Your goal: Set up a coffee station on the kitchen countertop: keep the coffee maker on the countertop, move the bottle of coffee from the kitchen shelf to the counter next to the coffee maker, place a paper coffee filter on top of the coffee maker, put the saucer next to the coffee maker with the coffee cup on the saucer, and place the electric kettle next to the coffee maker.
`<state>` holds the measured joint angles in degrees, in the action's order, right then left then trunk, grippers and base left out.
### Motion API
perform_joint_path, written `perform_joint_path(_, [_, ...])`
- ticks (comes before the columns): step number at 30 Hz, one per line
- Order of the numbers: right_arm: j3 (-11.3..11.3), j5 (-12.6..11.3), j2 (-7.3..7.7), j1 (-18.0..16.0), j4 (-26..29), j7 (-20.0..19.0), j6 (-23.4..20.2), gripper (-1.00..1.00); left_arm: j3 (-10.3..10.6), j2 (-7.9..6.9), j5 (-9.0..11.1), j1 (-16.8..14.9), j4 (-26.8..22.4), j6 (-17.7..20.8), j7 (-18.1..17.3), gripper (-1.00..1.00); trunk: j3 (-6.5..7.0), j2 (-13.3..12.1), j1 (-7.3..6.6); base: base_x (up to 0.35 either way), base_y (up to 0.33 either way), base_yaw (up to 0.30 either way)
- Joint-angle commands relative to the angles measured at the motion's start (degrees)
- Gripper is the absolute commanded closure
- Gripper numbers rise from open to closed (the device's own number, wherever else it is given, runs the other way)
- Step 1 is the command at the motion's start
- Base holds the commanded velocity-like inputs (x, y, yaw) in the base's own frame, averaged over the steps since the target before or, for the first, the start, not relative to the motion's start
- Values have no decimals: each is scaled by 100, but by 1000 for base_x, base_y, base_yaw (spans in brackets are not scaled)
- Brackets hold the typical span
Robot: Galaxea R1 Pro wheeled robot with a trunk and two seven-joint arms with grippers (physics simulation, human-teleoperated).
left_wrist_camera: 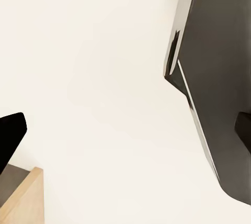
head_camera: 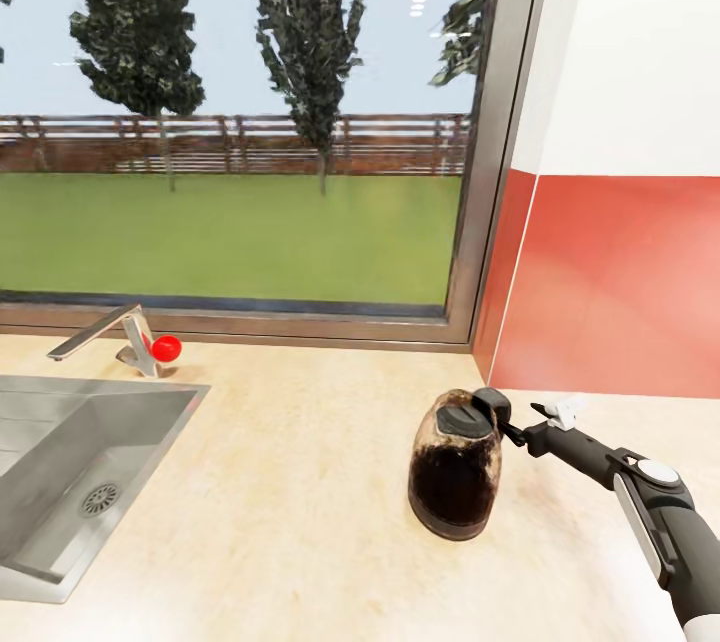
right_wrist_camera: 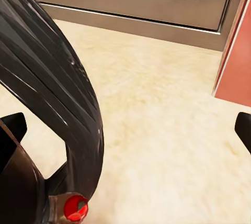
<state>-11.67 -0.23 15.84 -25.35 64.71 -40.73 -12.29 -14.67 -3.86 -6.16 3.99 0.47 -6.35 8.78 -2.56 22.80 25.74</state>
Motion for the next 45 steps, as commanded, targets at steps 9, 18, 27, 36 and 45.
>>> perform_joint_path(9, [-11,-3,-2,-5,6,-31,-45,-100,-45,-1,-61,-3,6,-24,19,-100,-11,12,4,57,0,0])
perform_joint_path(18, [-11,-3,-2,-5,6,-31,-46,-100,-45,-1,-61,-3,8,-24,14,-100,-11,12,4,2,0,0])
perform_joint_path(27, [-11,-3,-2,-5,6,-31,-46,-100,-45,-1,-61,-3,11,-20,14,-100,-11,12,4,41,0,0])
perform_joint_path(36, [-11,-3,-2,-5,6,-31,-45,-100,-46,-1,-61,-3,6,-18,16,-100,-11,12,4,21,0,0])
perform_joint_path(45, [-11,-3,-2,-5,0,-37,-40,100,-45,-1,-61,-3,10,-21,15,-100,-11,12,4,0,0,0])
